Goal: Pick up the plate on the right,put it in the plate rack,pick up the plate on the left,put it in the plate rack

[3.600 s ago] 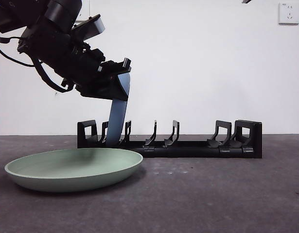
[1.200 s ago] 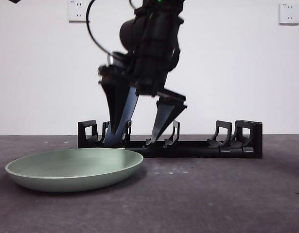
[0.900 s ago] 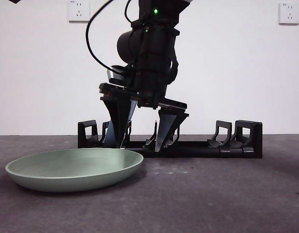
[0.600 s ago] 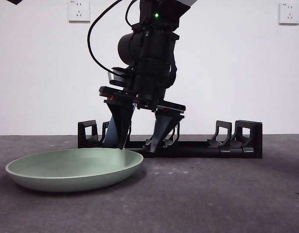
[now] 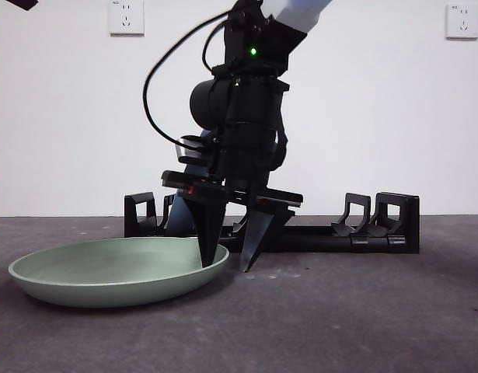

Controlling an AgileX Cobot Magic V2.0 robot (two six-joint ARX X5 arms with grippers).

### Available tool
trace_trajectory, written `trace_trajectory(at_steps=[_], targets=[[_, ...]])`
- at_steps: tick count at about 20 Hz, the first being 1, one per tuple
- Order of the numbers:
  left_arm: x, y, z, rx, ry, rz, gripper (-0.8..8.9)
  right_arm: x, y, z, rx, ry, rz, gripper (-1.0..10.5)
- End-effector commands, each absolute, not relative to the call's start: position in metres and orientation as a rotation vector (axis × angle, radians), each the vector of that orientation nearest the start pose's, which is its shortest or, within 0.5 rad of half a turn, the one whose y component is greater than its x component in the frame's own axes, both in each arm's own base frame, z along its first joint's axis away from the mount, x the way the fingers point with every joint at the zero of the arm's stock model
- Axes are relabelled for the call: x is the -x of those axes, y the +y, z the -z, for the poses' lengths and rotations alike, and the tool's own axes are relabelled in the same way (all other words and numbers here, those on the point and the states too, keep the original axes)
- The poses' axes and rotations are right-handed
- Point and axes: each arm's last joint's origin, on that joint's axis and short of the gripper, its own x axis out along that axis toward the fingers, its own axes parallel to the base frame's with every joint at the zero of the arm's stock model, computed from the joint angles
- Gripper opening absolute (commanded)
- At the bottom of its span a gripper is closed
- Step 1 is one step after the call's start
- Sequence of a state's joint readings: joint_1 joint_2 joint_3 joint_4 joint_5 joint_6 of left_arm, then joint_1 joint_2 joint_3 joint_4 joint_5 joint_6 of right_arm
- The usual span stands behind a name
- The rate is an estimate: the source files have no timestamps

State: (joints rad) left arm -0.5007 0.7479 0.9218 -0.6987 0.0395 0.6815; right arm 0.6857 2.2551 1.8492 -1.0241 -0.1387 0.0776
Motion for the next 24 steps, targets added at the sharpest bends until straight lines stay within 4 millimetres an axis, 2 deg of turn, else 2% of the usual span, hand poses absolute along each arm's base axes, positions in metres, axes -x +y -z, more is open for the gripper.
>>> trace_trajectory(at_steps=[1, 3, 7, 11, 17, 20, 24], targets=[[-0.123, -0.069, -0.336, -0.779, 0.309, 0.691, 4.17, -0.343, 0.286, -0.153, 0.341, 1.483, -0.603, 0.6], [-0.123, -0.069, -0.336, -0.779, 0.31, 0.692, 4.17, -0.343, 0.287, -0.154, 0.341, 1.477, -0.607, -0.1], [-0.124, -0.07, -0.336, -0.78, 0.313, 0.694, 4.17, -0.341, 0.286, -0.165, 0.331, 1.473, -0.622, -0.1], [-0.124, -0.074, -0.334, -0.8, 0.306, 0.736, 4.17, -0.337, 0.28, -0.197, 0.321, 1.407, -0.647, -0.1], [-0.124, -0.089, -0.33, -0.878, 0.287, 0.836, 4.19, -0.326, 0.262, -0.256, 0.27, 1.292, -0.667, -0.1], [-0.122, -0.1, -0.327, -0.929, 0.262, 0.907, 4.47, -0.318, 0.248, -0.284, 0.25, 1.247, -0.667, -0.1], [-0.114, -0.123, -0.321, -1.136, 0.191, 0.988, 4.47, -0.303, 0.216, -0.327, 0.206, 1.196, -0.641, -0.1]])
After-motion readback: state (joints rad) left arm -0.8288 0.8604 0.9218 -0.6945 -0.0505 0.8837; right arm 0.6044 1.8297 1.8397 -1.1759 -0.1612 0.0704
